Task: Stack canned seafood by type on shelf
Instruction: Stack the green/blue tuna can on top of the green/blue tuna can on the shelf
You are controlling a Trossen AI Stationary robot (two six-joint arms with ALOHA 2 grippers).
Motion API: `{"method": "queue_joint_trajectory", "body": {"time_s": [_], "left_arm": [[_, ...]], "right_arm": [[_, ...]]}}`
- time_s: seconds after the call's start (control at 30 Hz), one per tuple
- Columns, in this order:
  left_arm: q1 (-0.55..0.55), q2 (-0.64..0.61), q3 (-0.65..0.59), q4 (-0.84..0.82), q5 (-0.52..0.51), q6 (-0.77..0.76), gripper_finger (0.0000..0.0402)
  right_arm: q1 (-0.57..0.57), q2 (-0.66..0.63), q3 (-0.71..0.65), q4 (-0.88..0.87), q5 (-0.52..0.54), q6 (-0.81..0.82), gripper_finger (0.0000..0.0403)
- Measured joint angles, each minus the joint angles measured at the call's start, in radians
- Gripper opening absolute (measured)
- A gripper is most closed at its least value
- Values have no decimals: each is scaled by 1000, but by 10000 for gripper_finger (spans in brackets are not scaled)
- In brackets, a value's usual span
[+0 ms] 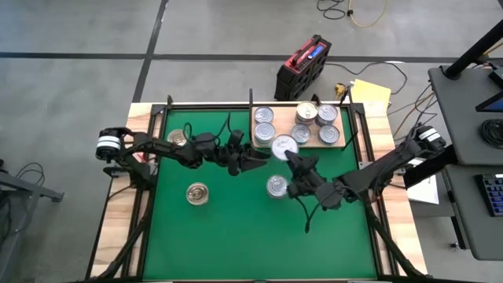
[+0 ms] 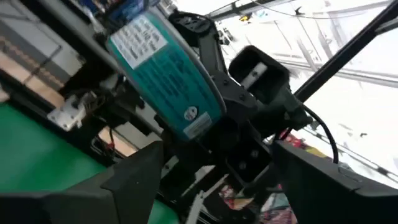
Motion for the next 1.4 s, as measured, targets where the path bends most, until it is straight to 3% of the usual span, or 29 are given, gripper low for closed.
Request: {"method": "queue_joint_trajectory", "body": {"time_s": [0.2, 0.37, 0.47, 0.57, 0.77, 0.93, 1.03, 1.2, 1.4], "left_arm": [[56, -20, -1, -4, 2, 117, 280], [81, -45, -2, -3, 15, 252, 280], [85, -54, -3, -10, 52, 326, 280], [85, -55, -3, -33, 58, 382, 280], [95, -53, -3, -51, 50, 439, 280], [113, -53, -3, -50, 50, 440, 280], [122, -53, -3, -53, 49, 440, 280], [134, -53, -3, -56, 49, 440, 280], [138, -53, -3, -61, 49, 464, 280]], "right_arm": [[-14, -196, -4, -396, -173, 484, 129], [-46, -375, -6, -821, -437, 1041, 129], [-47, -442, -16, -1055, -460, 1354, 129], [-48, -464, -35, -1230, -433, 1565, 129], [-51, -412, -54, -1354, -377, 1648, 129], [-123, -326, -56, -1429, -338, 1700, 129], [-197, -272, -56, -1447, -364, 1781, 129], [-315, -169, -56, -1446, -500, 1879, 129], [-360, -64, -56, -1447, -486, 1855, 129]]}}
